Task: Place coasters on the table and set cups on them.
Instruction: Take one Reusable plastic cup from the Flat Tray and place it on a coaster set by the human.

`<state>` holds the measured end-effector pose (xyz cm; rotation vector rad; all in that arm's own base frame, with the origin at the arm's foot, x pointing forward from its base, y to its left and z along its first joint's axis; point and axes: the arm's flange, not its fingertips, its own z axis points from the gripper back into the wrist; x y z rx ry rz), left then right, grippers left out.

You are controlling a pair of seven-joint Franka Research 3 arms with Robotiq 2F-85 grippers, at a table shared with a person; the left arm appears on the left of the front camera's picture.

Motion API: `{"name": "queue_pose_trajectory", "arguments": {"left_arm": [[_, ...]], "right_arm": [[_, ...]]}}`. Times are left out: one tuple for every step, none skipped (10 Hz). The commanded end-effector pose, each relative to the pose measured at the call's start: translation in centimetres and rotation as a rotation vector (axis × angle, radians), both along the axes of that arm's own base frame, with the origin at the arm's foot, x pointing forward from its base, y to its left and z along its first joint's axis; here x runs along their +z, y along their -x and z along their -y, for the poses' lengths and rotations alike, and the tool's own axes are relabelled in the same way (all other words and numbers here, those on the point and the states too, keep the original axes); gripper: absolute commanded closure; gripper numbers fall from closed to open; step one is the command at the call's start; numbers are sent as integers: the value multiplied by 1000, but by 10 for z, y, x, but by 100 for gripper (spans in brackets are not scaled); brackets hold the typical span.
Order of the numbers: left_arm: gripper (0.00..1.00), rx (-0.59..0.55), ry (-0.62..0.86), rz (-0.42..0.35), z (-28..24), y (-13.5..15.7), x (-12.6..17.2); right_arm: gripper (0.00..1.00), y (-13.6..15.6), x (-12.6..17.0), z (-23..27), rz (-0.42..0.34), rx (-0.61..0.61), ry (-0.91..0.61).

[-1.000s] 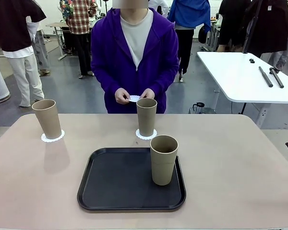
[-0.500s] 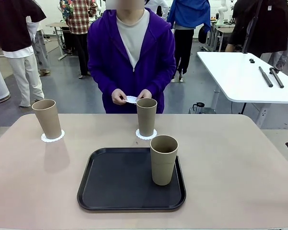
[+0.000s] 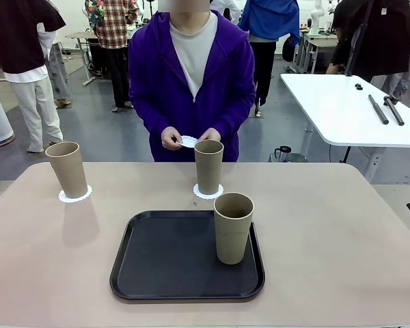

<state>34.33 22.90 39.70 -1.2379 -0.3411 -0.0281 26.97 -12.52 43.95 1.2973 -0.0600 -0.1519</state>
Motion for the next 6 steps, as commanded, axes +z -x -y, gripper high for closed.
{"name": "queue_pose_trajectory", "arguments": {"left_arm": [[0,9,5,6,-1,1,0],[0,9,5,6,-1,1,0],[0,9,5,6,-1,1,0],[0,9,5,6,-1,1,0],[0,9,5,6,-1,1,0],[0,9,5,6,-1,1,0]], "right_arm": [[0,1,1,-1,3,0,-10],[0,1,1,-1,3,0,-10],[0,1,1,-1,3,0,-10],[0,1,1,-1,3,0,-10],[0,1,1,-1,3,0,-10],[0,1,1,-1,3,0,-10]]}}
